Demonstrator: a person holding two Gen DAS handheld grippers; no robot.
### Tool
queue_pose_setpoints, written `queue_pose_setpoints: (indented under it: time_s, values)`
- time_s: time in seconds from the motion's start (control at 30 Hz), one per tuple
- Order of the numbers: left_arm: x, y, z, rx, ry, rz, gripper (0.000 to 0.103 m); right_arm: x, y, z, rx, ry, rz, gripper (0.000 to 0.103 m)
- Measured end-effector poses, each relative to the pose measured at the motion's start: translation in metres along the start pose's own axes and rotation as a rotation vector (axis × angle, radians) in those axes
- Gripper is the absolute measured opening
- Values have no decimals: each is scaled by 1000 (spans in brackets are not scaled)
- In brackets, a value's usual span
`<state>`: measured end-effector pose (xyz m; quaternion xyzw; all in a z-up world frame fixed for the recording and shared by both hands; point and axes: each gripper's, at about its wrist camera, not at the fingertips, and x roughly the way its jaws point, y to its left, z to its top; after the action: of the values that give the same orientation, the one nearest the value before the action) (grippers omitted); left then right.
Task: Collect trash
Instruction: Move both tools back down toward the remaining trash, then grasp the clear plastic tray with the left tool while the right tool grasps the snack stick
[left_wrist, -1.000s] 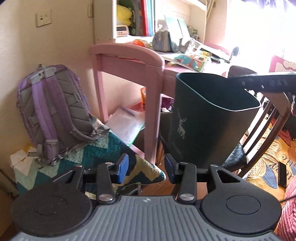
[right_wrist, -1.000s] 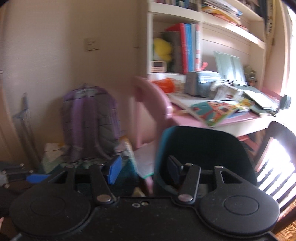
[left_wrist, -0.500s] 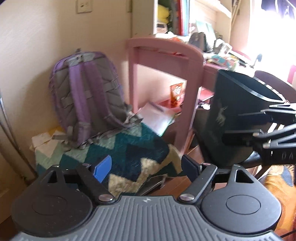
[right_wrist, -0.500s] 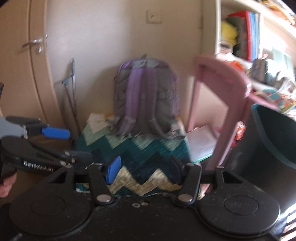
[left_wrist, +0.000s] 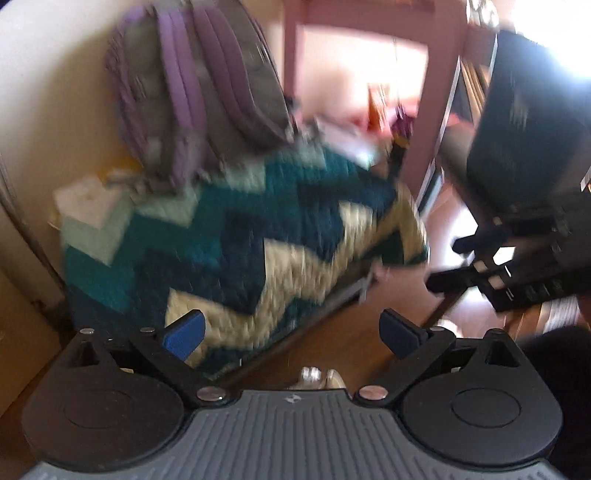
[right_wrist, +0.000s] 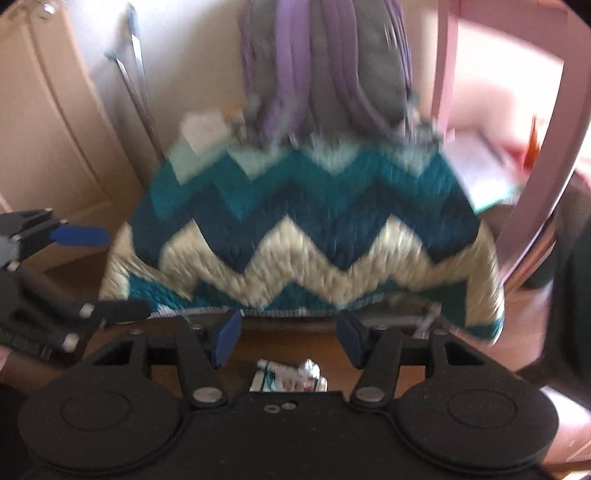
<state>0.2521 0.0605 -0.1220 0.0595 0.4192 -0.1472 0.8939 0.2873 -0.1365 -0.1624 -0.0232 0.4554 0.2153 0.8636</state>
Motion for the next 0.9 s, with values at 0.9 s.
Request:
queue_pose_setpoints:
  time_s: [0.9]
  values:
    - [214, -57, -308, 977, 355, -482, 101, 316, 76, -196, -846, 638, 222, 55]
